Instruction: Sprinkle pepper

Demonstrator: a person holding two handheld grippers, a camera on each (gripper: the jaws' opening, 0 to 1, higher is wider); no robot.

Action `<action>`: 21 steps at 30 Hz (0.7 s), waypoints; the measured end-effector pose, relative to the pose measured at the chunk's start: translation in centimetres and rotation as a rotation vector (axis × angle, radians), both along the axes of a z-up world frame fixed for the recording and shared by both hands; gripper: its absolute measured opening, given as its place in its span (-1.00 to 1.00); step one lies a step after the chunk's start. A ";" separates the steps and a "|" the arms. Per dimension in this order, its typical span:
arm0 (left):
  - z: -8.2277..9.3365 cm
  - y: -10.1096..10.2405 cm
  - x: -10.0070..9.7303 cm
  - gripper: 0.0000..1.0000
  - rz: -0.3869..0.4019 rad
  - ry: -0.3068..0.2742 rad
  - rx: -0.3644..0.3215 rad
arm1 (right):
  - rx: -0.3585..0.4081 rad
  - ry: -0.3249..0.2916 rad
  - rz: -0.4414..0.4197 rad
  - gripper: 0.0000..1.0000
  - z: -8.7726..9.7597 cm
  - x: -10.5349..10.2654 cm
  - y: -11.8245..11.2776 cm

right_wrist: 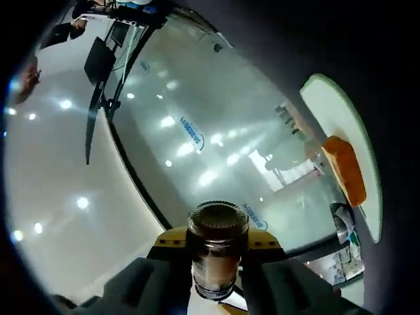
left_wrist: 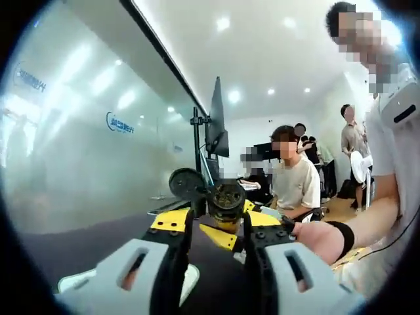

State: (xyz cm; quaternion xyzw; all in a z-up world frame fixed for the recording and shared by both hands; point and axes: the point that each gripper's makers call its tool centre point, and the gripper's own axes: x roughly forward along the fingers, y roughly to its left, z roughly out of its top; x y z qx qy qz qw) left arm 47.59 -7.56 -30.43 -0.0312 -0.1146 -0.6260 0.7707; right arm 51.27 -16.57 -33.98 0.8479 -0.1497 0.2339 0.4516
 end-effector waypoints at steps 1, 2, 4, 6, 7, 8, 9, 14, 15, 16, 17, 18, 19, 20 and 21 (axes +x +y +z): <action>-0.4 0.6 0.2 -0.53 0.013 0.010 0.005 | -0.033 0.008 -0.019 -0.55 0.0 0.3 -0.5; -0.8 1.0 0.2 -0.54 0.026 0.018 0.009 | -0.054 0.008 -0.025 -0.55 0.2 0.5 -0.9; -1.7 2.1 0.2 -0.55 0.058 0.038 0.016 | -0.140 0.005 -0.064 -0.55 0.7 0.9 -2.0; -2.2 2.9 0.0 -0.55 0.076 0.047 0.009 | -0.186 0.006 -0.084 -0.55 0.9 1.7 -3.2; -2.7 3.3 -0.3 -0.55 0.081 0.052 0.014 | -0.185 0.011 -0.090 -0.55 1.1 2.2 -3.9; -3.3 3.5 -0.6 -0.55 0.085 0.062 0.021 | -0.204 0.004 -0.100 -0.55 1.5 2.6 -4.4; -3.9 3.8 -0.8 -0.56 0.089 0.072 0.027 | -0.262 -0.007 -0.107 -0.55 1.8 3.1 -4.5; -6.2 4.9 -1.4 -0.56 0.110 0.107 0.047 | -0.448 0.002 -0.155 -0.55 4.0 5.8 -5.6; -6.2 5.1 -1.4 -0.56 0.115 0.139 0.006 | -0.471 -0.001 -0.153 -0.55 4.3 6.3 -5.5; -6.5 5.3 -1.0 -0.56 0.119 0.149 -0.005 | -0.536 0.001 -0.157 -0.55 4.5 6.9 -5.1; -6.9 5.5 -0.7 -0.56 0.124 0.153 -0.006 | -0.575 0.007 -0.159 -0.55 4.6 7.3 -4.9; -7.1 5.6 -0.5 -0.56 0.130 0.161 -0.016 | -0.643 0.005 -0.166 -0.55 5.0 8.0 -4.5; -7.3 5.7 -0.5 -0.56 0.135 0.164 -0.025 | -0.687 -0.012 -0.172 -0.55 5.4 8.2 -4.2; -7.7 6.1 0.0 -0.56 0.149 0.174 -0.039 | -0.739 -0.024 -0.179 -0.55 5.7 8.5 -4.0; -8.0 6.4 0.3 -0.56 0.157 0.188 -0.055 | -0.752 -0.021 -0.175 -0.55 5.9 9.0 -4.0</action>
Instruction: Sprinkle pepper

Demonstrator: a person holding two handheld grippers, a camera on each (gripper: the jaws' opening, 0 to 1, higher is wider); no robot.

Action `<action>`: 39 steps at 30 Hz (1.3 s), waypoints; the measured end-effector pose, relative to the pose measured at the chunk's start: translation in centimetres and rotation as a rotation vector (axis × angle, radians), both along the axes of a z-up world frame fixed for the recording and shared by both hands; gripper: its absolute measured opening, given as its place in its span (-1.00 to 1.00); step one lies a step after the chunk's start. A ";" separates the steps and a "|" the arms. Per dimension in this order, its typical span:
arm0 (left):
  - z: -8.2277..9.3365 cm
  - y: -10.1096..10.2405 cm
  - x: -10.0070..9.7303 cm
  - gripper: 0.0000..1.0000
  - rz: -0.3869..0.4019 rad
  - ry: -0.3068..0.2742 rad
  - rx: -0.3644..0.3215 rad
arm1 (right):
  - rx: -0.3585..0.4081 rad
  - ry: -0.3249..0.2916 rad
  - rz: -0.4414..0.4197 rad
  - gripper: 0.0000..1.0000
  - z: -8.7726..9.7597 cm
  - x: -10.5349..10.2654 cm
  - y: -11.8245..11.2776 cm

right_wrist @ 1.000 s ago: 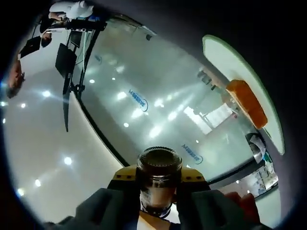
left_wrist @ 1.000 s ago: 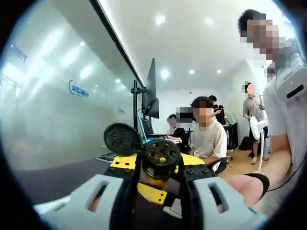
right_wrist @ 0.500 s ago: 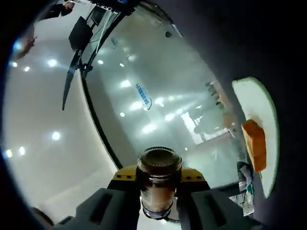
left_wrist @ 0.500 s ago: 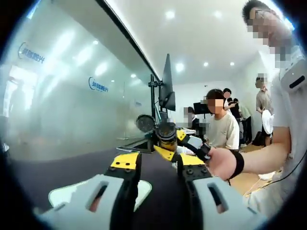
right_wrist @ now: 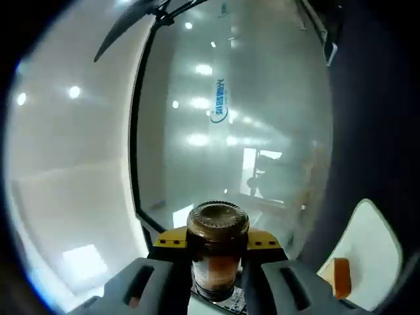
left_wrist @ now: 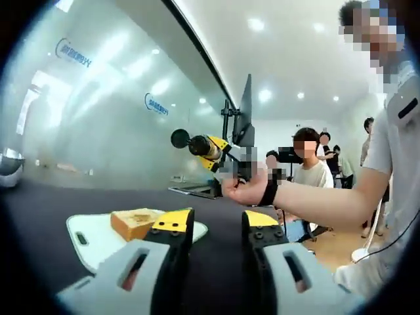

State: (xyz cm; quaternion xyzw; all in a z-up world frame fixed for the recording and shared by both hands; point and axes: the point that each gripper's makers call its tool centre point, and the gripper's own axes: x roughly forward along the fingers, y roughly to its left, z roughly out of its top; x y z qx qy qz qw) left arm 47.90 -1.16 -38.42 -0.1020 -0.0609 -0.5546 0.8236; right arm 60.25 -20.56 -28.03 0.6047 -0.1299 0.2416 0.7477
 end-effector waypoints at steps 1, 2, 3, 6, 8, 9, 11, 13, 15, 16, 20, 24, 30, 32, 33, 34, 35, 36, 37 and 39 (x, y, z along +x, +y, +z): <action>-0.3 0.3 0.3 -0.57 0.009 0.008 0.002 | -0.001 -0.004 0.014 -0.55 0.5 0.6 0.0; -0.1 0.7 0.5 -0.59 0.020 0.003 -0.006 | -0.015 -0.007 0.009 -0.55 0.9 1.0 -0.1; 0.8 1.1 0.7 -0.61 0.032 -0.002 -0.057 | -0.035 0.007 0.002 -0.55 1.0 1.7 0.0; 1.3 2.1 1.1 -0.61 0.051 0.016 -0.114 | -0.185 0.006 -0.018 -0.55 1.9 3.5 1.0; 1.2 2.4 1.5 -0.62 0.071 0.020 -0.115 | -0.292 -0.004 -0.035 -0.55 2.5 4.0 2.1; 1.1 2.5 1.6 -0.61 0.072 0.025 -0.115 | -0.339 -0.014 -0.037 -0.55 2.8 4.2 2.8; 1.0 2.4 1.6 -0.61 0.073 0.031 -0.111 | -0.411 -0.026 -0.039 -0.55 3.2 5.2 3.9; 0.9 2.2 1.6 -0.61 0.066 0.031 -0.106 | -0.488 -0.028 -0.047 -0.55 3.5 5.6 5.2; 0.8 2.1 1.5 -0.61 0.063 0.028 -0.098 | -0.585 -0.063 -0.046 -0.55 4.2 5.9 6.4; 0.7 2.0 1.5 -0.61 0.061 0.028 -0.094 | -0.604 -0.077 -0.033 -0.55 4.5 6.1 6.7; 0.6 1.7 1.3 -0.61 0.055 0.015 -0.074 | -0.736 -0.054 -0.072 -0.55 3.5 7.0 8.0; 0.4 1.6 1.3 -0.61 0.053 0.016 -0.063 | -0.688 -0.015 -0.090 -0.55 2.2 7.2 6.5; 0.4 1.5 1.2 -0.61 0.051 0.022 -0.065 | -0.633 0.007 -0.060 -0.54 2.2 7.1 6.5; 0.3 1.5 1.2 -0.61 0.053 0.021 -0.060 | -0.551 0.046 -0.075 -0.54 1.8 7.2 5.3; 0.4 1.5 1.2 -0.61 0.055 0.018 -0.060 | -0.475 0.075 -0.071 -0.54 1.2 7.4 4.3; 0.4 1.5 1.1 -0.61 0.056 0.017 -0.060 | -0.407 0.092 -0.059 -0.54 0.8 7.3 3.7; 0.4 1.6 1.1 -0.61 0.058 0.017 -0.058 | -0.354 0.106 -0.042 -0.54 0.3 7.3 3.3; 0.3 1.6 1.2 -0.61 0.059 0.016 -0.054 | -0.320 0.122 -0.034 -0.54 -0.3 7.4 2.8; 0.3 1.6 1.1 -0.61 0.060 0.015 -0.053 | -0.300 0.145 -0.033 -0.54 -0.9 7.4 2.5; 0.2 1.5 1.1 -0.61 0.056 0.018 -0.049 | -0.264 0.156 -0.025 -0.54 -1.6 7.4 2.0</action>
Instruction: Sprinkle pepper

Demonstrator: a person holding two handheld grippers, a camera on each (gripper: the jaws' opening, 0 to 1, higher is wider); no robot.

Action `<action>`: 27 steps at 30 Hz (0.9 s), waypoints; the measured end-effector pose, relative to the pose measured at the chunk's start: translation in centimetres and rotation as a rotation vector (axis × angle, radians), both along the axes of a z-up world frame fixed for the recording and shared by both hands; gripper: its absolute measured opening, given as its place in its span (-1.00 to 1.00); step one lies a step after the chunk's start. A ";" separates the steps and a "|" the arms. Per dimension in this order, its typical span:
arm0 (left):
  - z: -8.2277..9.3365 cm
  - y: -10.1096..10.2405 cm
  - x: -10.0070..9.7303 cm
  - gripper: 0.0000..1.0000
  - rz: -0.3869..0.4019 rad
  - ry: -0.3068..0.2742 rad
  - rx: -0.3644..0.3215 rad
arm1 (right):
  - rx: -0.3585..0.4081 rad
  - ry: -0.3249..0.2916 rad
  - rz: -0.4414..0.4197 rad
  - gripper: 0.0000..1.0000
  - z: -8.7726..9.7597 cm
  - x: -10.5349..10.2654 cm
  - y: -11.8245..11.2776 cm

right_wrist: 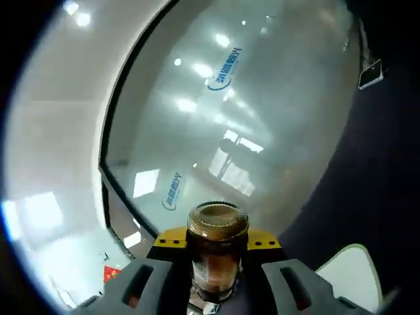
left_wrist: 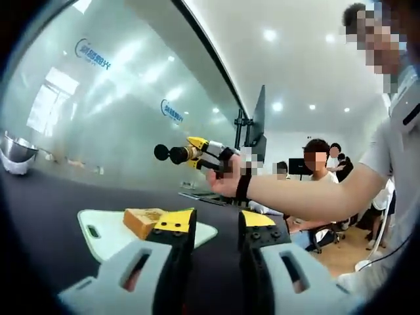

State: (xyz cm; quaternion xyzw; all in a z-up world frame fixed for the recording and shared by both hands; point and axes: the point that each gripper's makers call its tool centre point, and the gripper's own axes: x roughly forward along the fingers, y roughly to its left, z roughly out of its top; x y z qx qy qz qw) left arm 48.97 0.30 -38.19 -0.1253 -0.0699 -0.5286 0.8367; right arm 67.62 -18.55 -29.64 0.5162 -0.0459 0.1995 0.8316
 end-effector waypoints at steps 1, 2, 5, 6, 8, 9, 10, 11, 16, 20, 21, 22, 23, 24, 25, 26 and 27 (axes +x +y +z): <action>-0.1 -0.1 0.0 -0.61 0.000 0.001 0.008 | 0.016 0.009 -0.003 -0.54 -0.3 0.3 -0.5; -0.2 -0.2 -0.1 -0.61 -0.001 0.000 0.015 | 0.030 0.015 -0.001 -0.54 -0.6 0.3 -0.7; -0.4 -0.1 -0.1 -0.60 -0.001 -0.003 0.026 | 0.164 0.050 0.035 -0.54 -1.3 0.4 -0.7; -0.4 -0.1 -0.1 -0.60 -0.001 -0.003 0.029 | 0.208 0.069 0.041 -0.54 -1.8 0.5 -0.8; -0.4 -0.1 -0.1 -0.60 0.001 -0.004 0.032 | 0.321 0.093 0.060 -0.54 -2.4 -0.4 -0.3; -0.4 -0.2 -0.1 -0.60 0.002 -0.005 0.031 | 0.376 0.109 0.071 -0.54 -2.9 -0.4 -0.3; -0.4 -0.2 -0.1 -0.60 0.003 -0.005 0.030 | 0.404 0.122 0.079 -0.54 -3.3 -0.6 -0.1; -0.4 -0.2 -0.1 -0.60 0.006 -0.005 0.031 | 0.430 0.135 0.083 -0.54 -3.7 -0.8 0.0; -0.5 -0.2 -0.1 -0.60 0.010 -0.009 0.037 | 0.625 0.134 0.153 -0.54 -3.6 -2.9 1.2; -0.5 -0.3 -0.1 -0.60 0.011 -0.010 0.042 | 0.699 0.105 0.210 -0.54 -2.4 -3.5 1.3; -0.5 -0.3 -0.1 -0.60 0.012 -0.012 0.042 | 0.748 0.098 0.229 -0.54 -1.8 -4.2 1.4; -0.4 -0.3 -0.1 -0.59 0.012 -0.015 0.041 | 0.802 0.091 0.244 -0.54 -1.3 -4.6 1.4; -0.4 -0.3 -0.1 -0.59 0.012 -0.016 0.041 | 0.833 0.083 0.266 -0.54 -0.8 -5.0 1.6; -0.4 -0.3 -0.1 -0.59 0.012 -0.018 0.040 | 0.834 0.087 0.275 -0.54 -0.6 -5.4 1.9; -0.2 -0.2 -0.1 -0.55 0.014 -0.024 0.038 | 0.836 0.085 0.275 -0.54 -0.3 -5.8 2.2; 0.0 -0.2 0.0 -0.52 0.017 -0.027 0.028 | 0.874 0.065 0.295 -0.54 0.3 -6.4 2.3; 0.1 0.0 0.1 -0.50 0.020 -0.026 0.016 | 0.894 0.051 0.303 -0.54 0.7 -7.0 2.4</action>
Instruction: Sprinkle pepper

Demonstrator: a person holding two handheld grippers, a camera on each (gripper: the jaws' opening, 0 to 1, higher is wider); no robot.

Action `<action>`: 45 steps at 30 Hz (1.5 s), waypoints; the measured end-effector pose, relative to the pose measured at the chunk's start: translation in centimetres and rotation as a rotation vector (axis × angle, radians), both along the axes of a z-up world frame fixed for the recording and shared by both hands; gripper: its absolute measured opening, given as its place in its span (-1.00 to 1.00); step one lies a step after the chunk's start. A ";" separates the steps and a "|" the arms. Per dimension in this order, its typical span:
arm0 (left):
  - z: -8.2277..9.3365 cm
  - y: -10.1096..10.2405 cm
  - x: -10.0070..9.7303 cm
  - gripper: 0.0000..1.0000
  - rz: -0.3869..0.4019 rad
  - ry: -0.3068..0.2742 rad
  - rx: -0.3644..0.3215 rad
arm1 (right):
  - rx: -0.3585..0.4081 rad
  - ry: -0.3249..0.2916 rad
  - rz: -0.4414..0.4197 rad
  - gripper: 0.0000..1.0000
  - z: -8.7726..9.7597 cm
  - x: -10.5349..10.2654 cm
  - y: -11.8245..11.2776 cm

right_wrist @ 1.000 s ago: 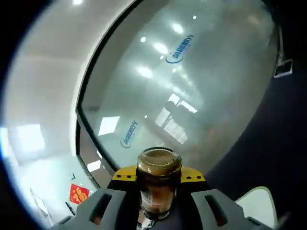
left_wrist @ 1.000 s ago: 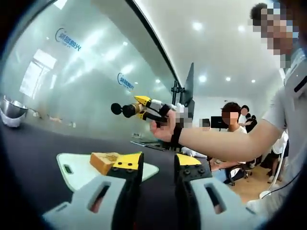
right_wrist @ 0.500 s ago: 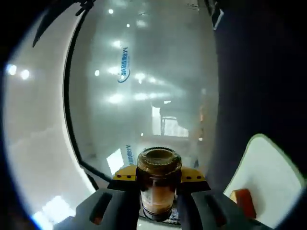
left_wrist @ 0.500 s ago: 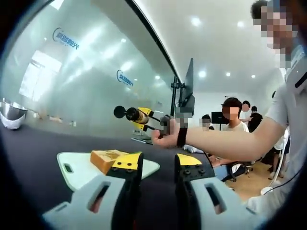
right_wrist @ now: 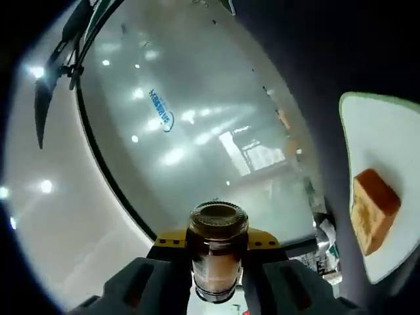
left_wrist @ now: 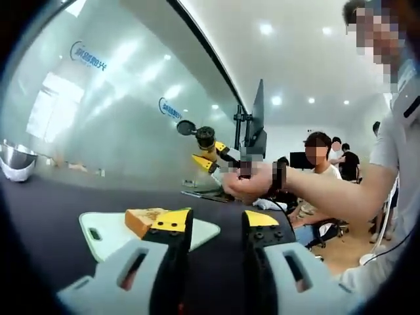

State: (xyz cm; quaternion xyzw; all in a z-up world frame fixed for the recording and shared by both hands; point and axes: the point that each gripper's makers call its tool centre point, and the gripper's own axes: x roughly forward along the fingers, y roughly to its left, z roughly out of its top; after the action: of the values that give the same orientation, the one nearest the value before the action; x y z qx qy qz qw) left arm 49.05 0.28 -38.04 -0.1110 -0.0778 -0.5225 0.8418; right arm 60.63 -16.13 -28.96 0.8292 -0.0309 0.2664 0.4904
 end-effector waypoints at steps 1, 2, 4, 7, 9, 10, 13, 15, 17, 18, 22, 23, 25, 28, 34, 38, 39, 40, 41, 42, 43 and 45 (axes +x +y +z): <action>0.1 0.1 0.1 -0.50 0.006 -0.001 -0.006 | 0.006 0.000 0.005 -0.54 0.1 -0.2 0.1; 0.2 0.2 0.1 -0.50 0.015 -0.005 -0.008 | 0.016 -0.003 0.010 -0.54 0.1 -0.4 0.3; 0.3 0.3 0.2 -0.50 0.020 -0.003 -0.015 | 0.051 -0.006 0.014 -0.54 0.2 -1.2 0.5; 0.6 0.2 -0.1 -0.48 0.018 -0.009 -0.017 | 0.128 -0.001 0.041 -0.54 0.0 -2.2 0.9; 1.2 0.0 -0.1 -0.38 0.048 -0.064 0.005 | 0.179 0.007 0.080 -0.54 -0.3 -3.1 1.5; 1.4 -0.4 -0.5 -0.33 0.032 -0.078 0.020 | 0.168 -0.005 0.077 -0.54 -0.4 -3.1 1.5; 2.3 -1.4 -1.5 -0.32 -0.006 -0.116 0.053 | 0.172 -0.009 0.088 -0.53 -0.6 -4.4 2.1; 3.4 -1.6 -1.8 -0.32 -0.015 -0.144 0.050 | 0.184 -0.014 0.108 -0.53 -0.8 -5.1 2.7; 4.3 -1.6 -1.8 -0.32 -0.020 -0.162 0.044 | 0.191 -0.006 0.130 -0.53 -1.2 -5.7 3.4; 4.8 -1.6 -1.9 -0.32 -0.025 -0.171 0.038 | 0.195 0.001 0.135 -0.53 -1.5 -5.5 3.4; 5.6 -1.5 -1.7 -0.31 -0.021 -0.199 0.048 | 0.212 0.041 0.165 -0.53 -2.2 -6.3 4.4; 5.6 -1.5 -1.7 -0.31 -0.022 -0.200 0.049 | 0.225 0.046 0.176 -0.53 -2.2 -6.6 4.8; 5.5 -1.7 -1.7 -0.31 -0.026 -0.200 0.051 | 0.237 0.042 0.187 -0.53 -2.2 -6.8 5.3; 5.7 -1.9 -1.9 -0.29 -0.030 -0.201 0.031 | 0.242 0.045 0.206 -0.53 -2.8 -6.9 5.8; 5.2 -3.0 -2.7 -0.24 -0.030 -0.212 0.023 | 0.219 0.081 0.275 -0.53 -4.5 -9.4 9.5; 6.1 -3.2 -3.6 -0.23 -0.009 -0.243 -0.016 | 0.228 0.094 0.308 -0.53 -4.8 -10.8 10.9; 6.2 -3.3 -3.8 -0.18 -0.009 -0.250 -0.021 | 0.233 0.092 0.322 -0.53 -4.7 -11.1 11.2; 6.2 -3.4 -3.9 -0.15 -0.012 -0.255 -0.022 | 0.229 0.094 0.324 -0.53 -4.6 -11.3 11.3; 6.2 -3.7 -4.1 -0.13 -0.020 -0.261 -0.021 | 0.228 0.094 0.321 -0.53 -4.5 -11.6 11.5; 6.2 -3.9 -4.2 -0.12 -0.025 -0.261 -0.020 | 0.246 0.088 0.333 -0.53 -4.3 -11.9 11.8; 6.3 -4.1 -4.4 -0.11 -0.036 -0.262 -0.029 | 0.256 0.085 0.352 -0.53 -4.2 -12.2 12.4; 7.0 -4.1 -4.6 -0.06 -0.038 -0.271 -0.064 | 0.263 0.092 0.353 -0.53 -4.3 -12.7 12.8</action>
State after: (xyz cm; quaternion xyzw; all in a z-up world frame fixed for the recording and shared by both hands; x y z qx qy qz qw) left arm 44.48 -3.83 -31.05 -0.0675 -0.2051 -0.5457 0.8097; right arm 47.96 -3.30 -33.29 0.8899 0.1028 0.3037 0.3245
